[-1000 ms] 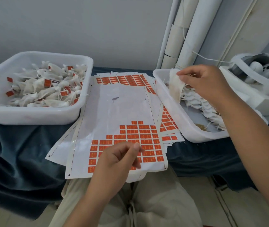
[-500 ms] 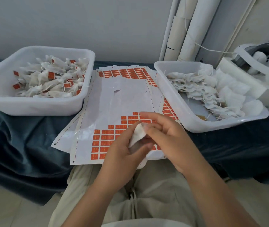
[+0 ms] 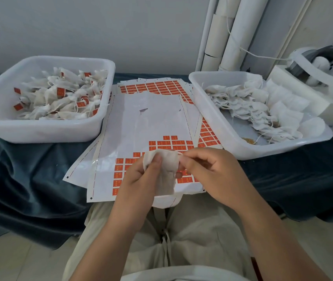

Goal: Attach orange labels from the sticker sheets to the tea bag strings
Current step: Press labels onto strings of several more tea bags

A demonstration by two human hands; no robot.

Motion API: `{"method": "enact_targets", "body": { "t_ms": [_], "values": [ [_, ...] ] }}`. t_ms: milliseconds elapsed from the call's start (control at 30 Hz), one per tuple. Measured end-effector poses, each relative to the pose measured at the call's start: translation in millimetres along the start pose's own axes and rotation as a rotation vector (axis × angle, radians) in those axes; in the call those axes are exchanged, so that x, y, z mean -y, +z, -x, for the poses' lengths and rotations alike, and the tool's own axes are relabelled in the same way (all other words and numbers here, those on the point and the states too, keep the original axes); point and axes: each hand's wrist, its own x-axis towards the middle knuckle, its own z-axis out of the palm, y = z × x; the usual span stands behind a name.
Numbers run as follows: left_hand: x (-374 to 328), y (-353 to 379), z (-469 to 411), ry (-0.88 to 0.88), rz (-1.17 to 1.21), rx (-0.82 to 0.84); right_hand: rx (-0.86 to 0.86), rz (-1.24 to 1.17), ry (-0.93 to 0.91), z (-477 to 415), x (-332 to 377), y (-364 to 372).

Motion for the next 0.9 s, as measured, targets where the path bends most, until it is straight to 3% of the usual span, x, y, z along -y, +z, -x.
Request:
{"method": "enact_targets", "body": {
  "t_ms": [100,167,300,367,567,800,900],
  "values": [
    [3,-7,-5,-0.002,-0.015,0.020,-0.032,-0.106,0.115,0,-1,-8],
    [-1,-11,-5,-0.002,-0.042,0.134,0.022,-0.284,0.257,-2,0,-8],
    [-6,-12,-1,0.072,-0.185,0.177,0.171,-1.241,0.527,-7,2,-7],
    [-10,-11,0,0.055,-0.147,0.169,0.163,-1.469,0.555,-10,0,-12],
    [-10,-15,-2,0.087,-0.170,0.247,0.135,-1.268,0.380,-8,1,-20],
    [-3,-22,-4,0.091,-0.358,0.556,0.088,-0.792,0.225,-3,-4,-28],
    [-1,-27,-6,0.100,-0.470,0.585,0.100,-0.689,0.185,-2,-9,-29]
  ]
}}
